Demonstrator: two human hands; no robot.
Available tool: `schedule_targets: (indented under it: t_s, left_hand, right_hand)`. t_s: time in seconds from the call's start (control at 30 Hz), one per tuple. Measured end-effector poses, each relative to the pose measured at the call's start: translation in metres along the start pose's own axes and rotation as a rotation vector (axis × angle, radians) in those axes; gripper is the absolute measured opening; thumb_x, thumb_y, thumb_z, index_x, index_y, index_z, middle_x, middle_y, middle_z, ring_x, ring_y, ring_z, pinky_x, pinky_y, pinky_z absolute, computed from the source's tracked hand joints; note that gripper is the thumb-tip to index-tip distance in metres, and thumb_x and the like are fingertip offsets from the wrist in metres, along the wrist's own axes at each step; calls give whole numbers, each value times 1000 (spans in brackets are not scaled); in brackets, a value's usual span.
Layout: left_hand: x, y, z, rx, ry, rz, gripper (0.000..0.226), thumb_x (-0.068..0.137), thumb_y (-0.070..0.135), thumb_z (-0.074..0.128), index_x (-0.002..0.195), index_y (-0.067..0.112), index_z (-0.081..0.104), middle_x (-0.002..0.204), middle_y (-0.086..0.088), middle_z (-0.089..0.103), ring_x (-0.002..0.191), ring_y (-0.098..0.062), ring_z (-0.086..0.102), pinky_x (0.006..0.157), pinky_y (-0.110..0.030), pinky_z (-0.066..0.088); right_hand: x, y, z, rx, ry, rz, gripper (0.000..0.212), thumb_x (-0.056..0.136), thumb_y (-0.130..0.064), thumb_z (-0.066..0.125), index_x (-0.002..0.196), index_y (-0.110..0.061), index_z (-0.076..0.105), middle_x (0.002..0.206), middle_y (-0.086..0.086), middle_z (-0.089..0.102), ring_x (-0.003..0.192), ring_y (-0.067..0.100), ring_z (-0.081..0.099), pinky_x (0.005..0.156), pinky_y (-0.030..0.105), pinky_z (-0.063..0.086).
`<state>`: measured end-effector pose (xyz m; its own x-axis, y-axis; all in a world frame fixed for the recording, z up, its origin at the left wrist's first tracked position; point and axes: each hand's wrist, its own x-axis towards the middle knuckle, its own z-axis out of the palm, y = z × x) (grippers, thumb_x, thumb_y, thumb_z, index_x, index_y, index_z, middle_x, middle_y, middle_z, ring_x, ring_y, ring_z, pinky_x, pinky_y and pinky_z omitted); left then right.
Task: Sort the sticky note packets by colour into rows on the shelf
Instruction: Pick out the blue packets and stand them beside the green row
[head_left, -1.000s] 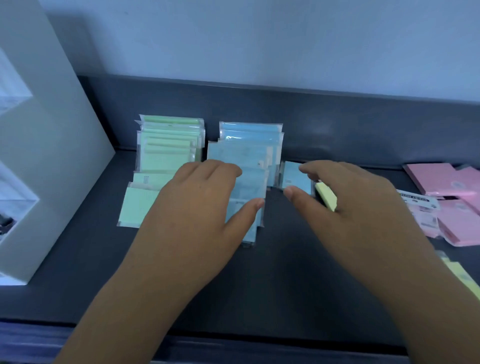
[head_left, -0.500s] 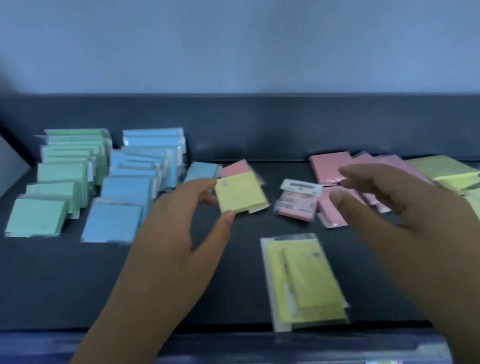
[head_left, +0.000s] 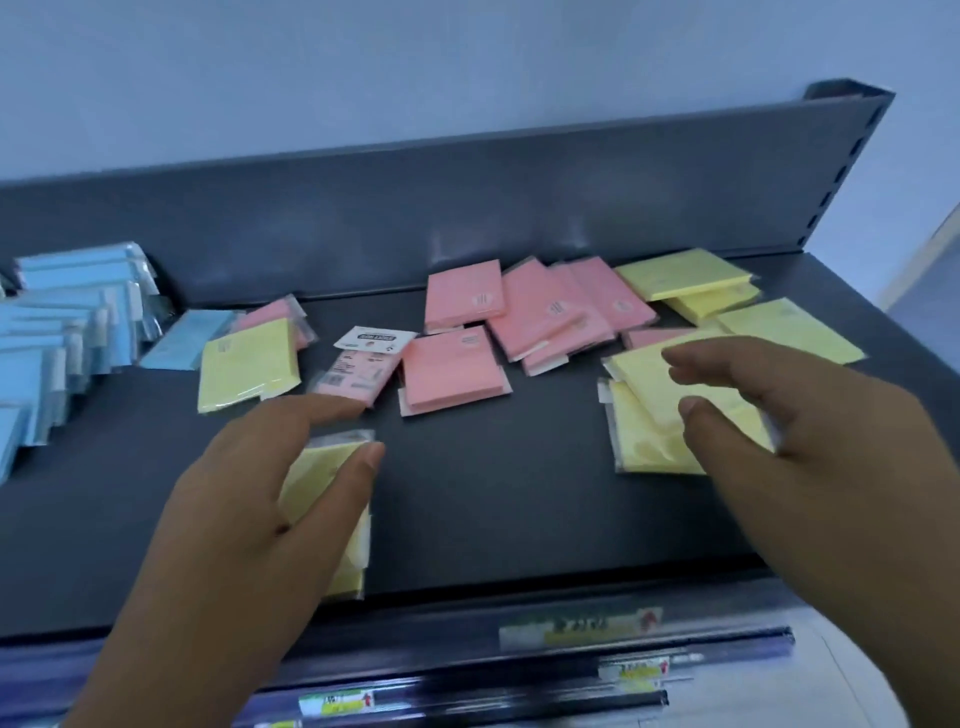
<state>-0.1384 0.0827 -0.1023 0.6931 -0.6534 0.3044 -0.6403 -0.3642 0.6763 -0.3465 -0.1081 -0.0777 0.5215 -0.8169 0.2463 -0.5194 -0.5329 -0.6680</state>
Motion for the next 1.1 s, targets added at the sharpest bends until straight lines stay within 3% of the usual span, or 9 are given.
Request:
schedule_targets:
  t_s: [0.13, 0.33, 0.47, 0.57, 0.67, 0.8, 0.87, 0.97, 1.1]
  left_hand:
    - [-1, 16, 11, 23, -11, -12, 34, 79, 61, 52, 108, 48, 64, 106, 38, 59, 69, 3, 53, 68, -33, 45]
    - [7, 20, 14, 49, 6, -33, 29, 80, 56, 56, 107, 52, 64, 106, 34, 64, 98, 8, 58, 79, -31, 47]
    - [10, 16, 7, 73, 19, -43, 23, 81, 50, 59, 103, 50, 66, 105, 38, 61, 90, 15, 57, 68, -9, 43]
    - [10, 7, -1, 108, 45, -38, 27, 80, 51, 59, 104, 44, 68, 108, 39, 60, 80, 22, 54, 69, -14, 42]
    - [12, -9, -16, 106, 66, -45, 27, 82, 54, 63, 104, 41, 69, 109, 38, 59, 94, 25, 52, 75, -15, 40]
    - [19, -37, -41, 170, 15, -26, 27, 88, 57, 64, 110, 41, 65, 108, 33, 62, 108, 13, 53, 79, -17, 43]
    - [24, -53, -55, 153, 12, 3, 27, 88, 57, 65, 110, 41, 65, 109, 34, 62, 109, 14, 52, 78, -16, 43]
    - [33, -75, -80, 186, -14, 78, 26, 92, 56, 57, 113, 42, 63, 114, 34, 60, 109, 14, 52, 78, -13, 44]
    - [54, -120, -118, 482, -73, 270, 41, 94, 46, 50, 123, 22, 64, 120, 8, 64, 111, -20, 58, 90, -33, 45]
  right_hand:
    - [0, 19, -13, 3, -26, -20, 34, 85, -39, 57, 116, -44, 69, 102, -45, 57, 99, 7, 54, 75, -4, 36]
    - [13, 25, -16, 4, -56, -96, 33, 87, -46, 57, 118, -41, 69, 107, -34, 63, 98, -1, 55, 77, 1, 35]
    - [22, 19, 0, 16, -91, -183, 22, 95, -43, 63, 116, -40, 69, 108, -28, 66, 83, -18, 54, 84, -5, 31]
    - [28, 5, 14, -1, -152, -241, 32, 88, -44, 58, 117, -38, 70, 105, -25, 66, 97, -7, 52, 86, -1, 36]
    - [35, -13, 28, -15, -203, -286, 35, 87, -46, 57, 118, -38, 69, 102, -31, 62, 96, -11, 48, 88, -4, 32]
    - [39, -39, 48, -27, -199, -333, 33, 86, -44, 59, 117, -39, 70, 103, -47, 46, 98, -38, 38, 89, -11, 23]
    - [38, -56, 59, -41, -196, -331, 34, 86, -46, 58, 117, -38, 70, 104, -42, 53, 95, -28, 45, 84, -1, 38]
    - [35, -84, 82, -57, -178, -336, 38, 86, -58, 53, 119, -45, 66, 109, -37, 63, 98, -18, 50, 85, 7, 33]
    - [37, -133, 127, -26, -171, -315, 30, 85, -53, 62, 114, -48, 68, 104, -43, 59, 107, -28, 44, 78, -4, 35]
